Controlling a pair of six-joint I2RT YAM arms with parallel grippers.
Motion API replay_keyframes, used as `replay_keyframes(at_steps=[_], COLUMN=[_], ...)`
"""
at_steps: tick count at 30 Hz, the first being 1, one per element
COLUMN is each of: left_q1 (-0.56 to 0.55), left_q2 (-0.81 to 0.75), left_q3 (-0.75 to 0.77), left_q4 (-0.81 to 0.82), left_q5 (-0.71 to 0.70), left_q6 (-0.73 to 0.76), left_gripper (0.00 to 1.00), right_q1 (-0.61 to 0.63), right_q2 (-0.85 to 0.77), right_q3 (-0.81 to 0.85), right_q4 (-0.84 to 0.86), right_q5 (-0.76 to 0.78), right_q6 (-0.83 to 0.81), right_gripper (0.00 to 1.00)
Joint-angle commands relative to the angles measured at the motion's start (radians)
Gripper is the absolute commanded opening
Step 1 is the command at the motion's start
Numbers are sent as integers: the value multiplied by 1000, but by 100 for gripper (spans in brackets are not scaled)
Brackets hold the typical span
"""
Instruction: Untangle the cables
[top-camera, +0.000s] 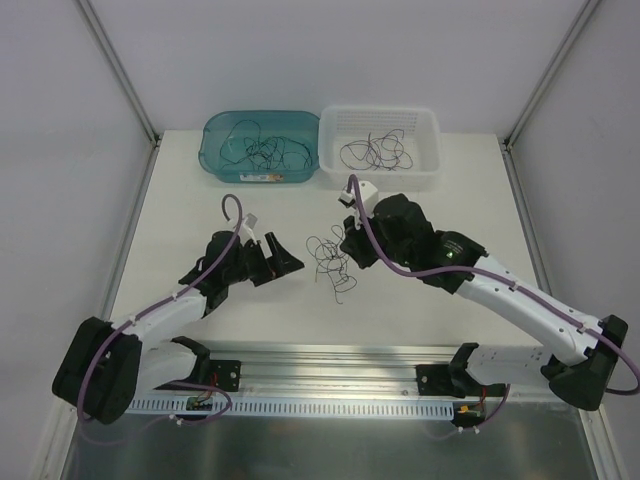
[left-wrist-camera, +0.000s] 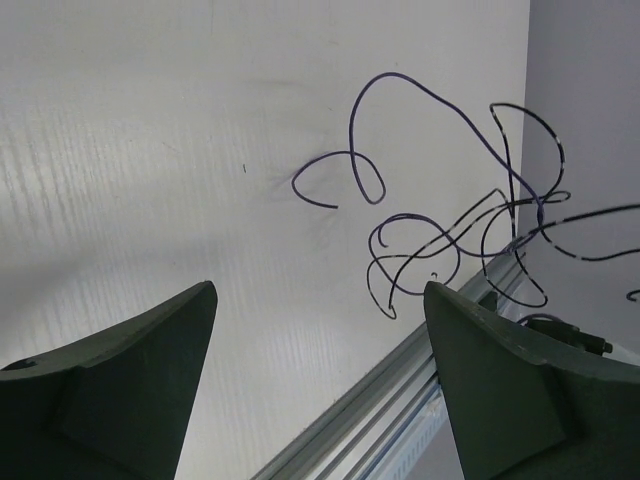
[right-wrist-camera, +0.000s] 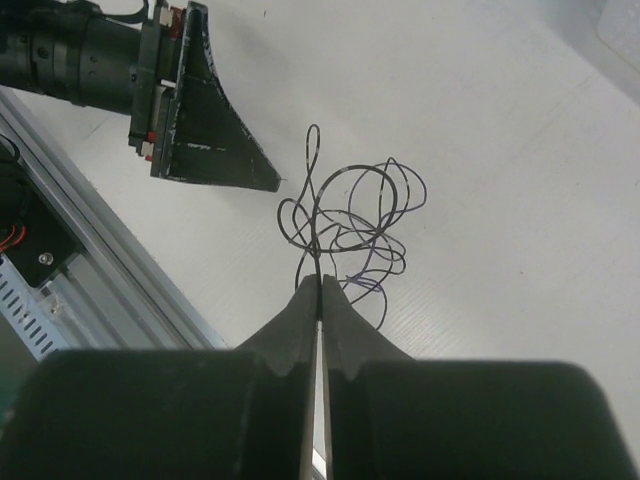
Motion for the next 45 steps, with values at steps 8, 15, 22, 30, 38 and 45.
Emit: replay_keyframes(at_steps=[8, 15, 22, 30, 38, 45], left_q1=[-98, -161, -182, -181, 1, 319], left_q2=[270, 433, 508, 540, 452, 236], left_q3=[114, 188, 234, 271, 267, 132], left_q4=[259, 340, 362, 351, -31, -173], left_q5=[51, 38, -18, -109, -301, -376], left_q6=[-11, -61, -77, -54, -2, 24], left_gripper=[85, 79, 43, 0, 0, 0], right_q1=[5, 9, 17, 16, 16, 11], right_q2=[-60, -68, -106, -212, -405, -515], right_q3=[-51, -54, -72, -98, -64, -28], right_q4=[72, 94, 95, 55, -150, -303], right_q5=[-87, -104, -112, -81, 195, 454], right_q6=[35, 45, 58, 69, 26, 9], right_gripper=[1, 1, 1, 1, 1, 1])
